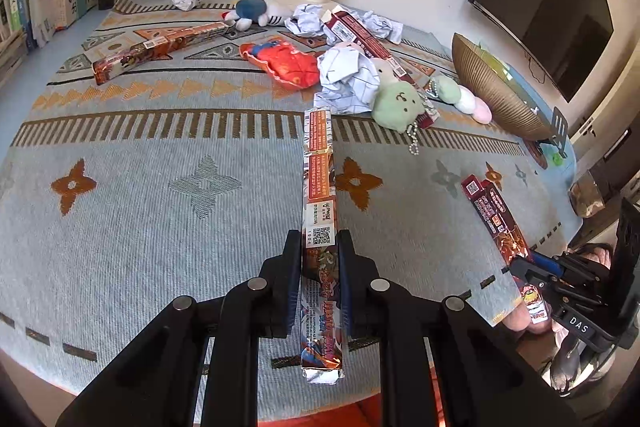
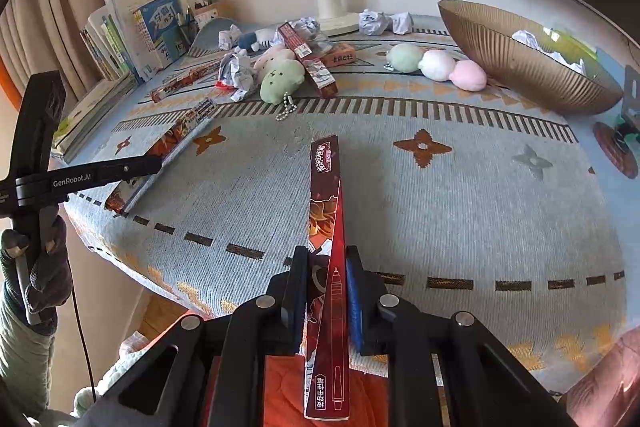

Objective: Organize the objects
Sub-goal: 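Grasp a red snack box with the right tool while the left tool grasps another box, then place both red snack boxes into the brown bowl and open both tools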

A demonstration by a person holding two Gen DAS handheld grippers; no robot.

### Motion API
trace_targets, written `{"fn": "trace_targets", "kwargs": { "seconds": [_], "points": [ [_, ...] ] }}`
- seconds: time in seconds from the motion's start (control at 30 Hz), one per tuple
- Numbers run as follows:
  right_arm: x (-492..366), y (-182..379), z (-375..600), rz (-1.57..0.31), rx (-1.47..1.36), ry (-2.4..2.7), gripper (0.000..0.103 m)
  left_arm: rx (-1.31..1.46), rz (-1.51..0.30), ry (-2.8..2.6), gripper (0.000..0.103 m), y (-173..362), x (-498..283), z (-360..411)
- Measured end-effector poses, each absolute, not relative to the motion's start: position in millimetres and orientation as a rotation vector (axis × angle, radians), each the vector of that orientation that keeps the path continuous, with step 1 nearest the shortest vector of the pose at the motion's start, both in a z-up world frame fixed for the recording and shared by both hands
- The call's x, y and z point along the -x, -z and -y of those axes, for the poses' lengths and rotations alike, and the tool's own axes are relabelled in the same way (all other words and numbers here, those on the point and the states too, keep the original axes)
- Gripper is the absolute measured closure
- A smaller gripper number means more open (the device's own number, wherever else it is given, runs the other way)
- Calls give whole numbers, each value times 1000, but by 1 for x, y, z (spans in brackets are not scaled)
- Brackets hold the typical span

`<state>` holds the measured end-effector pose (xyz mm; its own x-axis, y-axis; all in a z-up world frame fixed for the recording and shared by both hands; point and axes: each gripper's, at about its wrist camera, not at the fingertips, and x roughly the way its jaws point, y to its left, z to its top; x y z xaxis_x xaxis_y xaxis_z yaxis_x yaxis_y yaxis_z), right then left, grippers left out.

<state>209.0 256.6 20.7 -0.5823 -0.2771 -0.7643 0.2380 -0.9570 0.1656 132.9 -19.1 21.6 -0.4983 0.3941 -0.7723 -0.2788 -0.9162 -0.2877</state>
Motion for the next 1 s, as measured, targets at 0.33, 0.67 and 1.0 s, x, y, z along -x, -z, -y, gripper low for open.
{"fn": "trace_targets", "kwargs": {
  "seconds": [0.33,0.67,1.0],
  "points": [
    [-189,-60,-322,288,-1163,2773,86,1153,54,-2376,89,-65,-130,-45],
    [-107,-141,-418,532,-1028,2971,86,1010,66,-2259,89,-124,-34,-186],
    [-28,-141,-451,454,-1100,3057,76,955,90,-2235,66,-121,38,-278]
  ]
}}
